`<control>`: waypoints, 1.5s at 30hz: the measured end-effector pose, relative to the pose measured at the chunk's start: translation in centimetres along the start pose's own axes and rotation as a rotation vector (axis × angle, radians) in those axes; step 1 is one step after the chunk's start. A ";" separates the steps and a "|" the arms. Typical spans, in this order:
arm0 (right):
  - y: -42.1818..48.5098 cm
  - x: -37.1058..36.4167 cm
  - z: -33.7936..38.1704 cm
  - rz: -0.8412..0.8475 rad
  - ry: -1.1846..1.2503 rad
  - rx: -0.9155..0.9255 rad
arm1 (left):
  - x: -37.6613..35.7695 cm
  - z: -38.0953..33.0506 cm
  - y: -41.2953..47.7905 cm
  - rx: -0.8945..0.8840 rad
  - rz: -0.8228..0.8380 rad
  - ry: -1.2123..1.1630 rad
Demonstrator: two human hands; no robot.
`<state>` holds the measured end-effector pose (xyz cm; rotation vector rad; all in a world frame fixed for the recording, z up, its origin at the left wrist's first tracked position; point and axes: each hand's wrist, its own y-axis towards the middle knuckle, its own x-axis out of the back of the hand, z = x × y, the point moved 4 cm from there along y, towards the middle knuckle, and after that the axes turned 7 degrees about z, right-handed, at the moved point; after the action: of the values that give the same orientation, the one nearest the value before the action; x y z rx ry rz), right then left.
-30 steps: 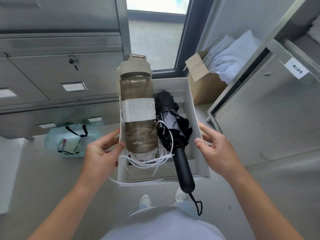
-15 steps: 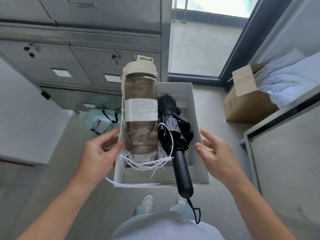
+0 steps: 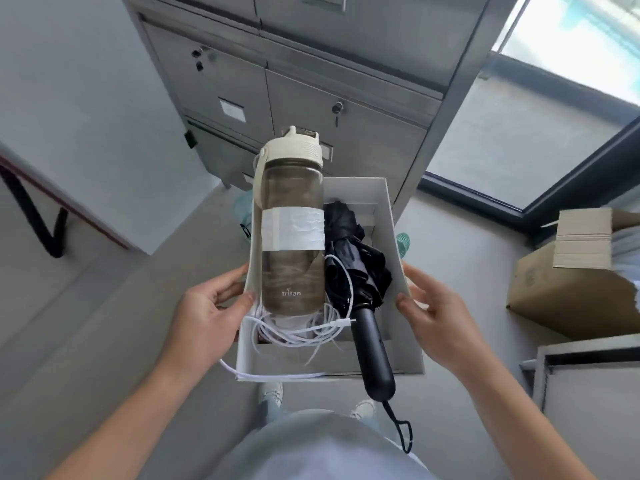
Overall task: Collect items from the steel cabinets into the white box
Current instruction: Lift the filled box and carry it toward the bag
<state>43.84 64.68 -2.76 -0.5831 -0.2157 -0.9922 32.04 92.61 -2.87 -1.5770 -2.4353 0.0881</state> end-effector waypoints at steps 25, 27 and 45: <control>12.3 -17.1 12.0 0.153 -0.158 0.069 | 21.3 4.3 7.4 0.193 -0.168 -0.007; 14.5 -17.5 12.6 0.183 -0.189 0.074 | 21.8 4.7 8.6 0.230 -0.206 -0.011; 34.5 -21.8 22.7 0.373 -0.293 0.184 | 27.6 4.4 20.8 0.343 -0.543 0.024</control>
<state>62.92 107.22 -5.87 -0.5730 -0.4366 -0.5167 38.83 126.62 -6.24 -0.7448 -2.5637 0.3617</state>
